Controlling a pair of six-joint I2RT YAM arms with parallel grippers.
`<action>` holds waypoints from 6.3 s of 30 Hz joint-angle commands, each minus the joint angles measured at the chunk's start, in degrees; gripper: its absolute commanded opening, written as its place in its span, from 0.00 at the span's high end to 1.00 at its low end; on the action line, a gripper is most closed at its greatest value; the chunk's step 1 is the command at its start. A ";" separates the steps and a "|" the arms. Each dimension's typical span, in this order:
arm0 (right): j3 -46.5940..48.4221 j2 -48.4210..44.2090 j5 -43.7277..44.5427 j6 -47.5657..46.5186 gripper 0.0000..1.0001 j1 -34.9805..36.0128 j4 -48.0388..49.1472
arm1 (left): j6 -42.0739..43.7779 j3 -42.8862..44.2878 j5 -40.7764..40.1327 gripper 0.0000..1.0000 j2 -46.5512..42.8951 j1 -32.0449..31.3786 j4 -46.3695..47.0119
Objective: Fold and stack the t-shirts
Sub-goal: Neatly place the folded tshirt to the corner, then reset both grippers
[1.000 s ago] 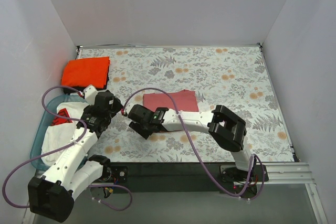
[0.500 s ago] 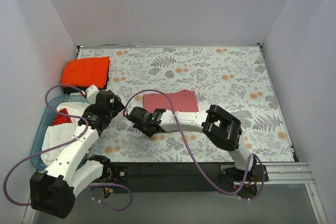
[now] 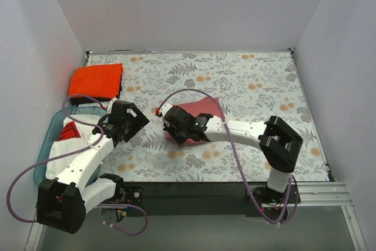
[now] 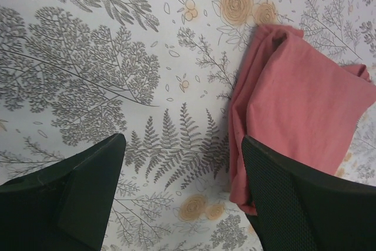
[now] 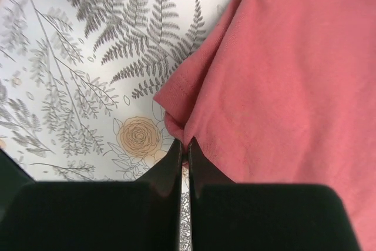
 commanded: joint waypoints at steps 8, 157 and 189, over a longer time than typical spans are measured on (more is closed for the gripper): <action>-5.56 -5.90 -6.37 3.85 0.99 -3.22 10.85 | -7.75 -1.08 19.39 0.21 7.19 0.15 7.26; -6.79 -30.94 7.42 -1.25 0.02 -32.93 -20.79 | 25.58 62.82 -14.23 0.27 40.62 23.36 -4.23; -27.09 -83.14 29.57 3.59 0.02 -37.77 -19.21 | 14.30 14.75 -24.37 0.15 -44.38 1.38 -15.32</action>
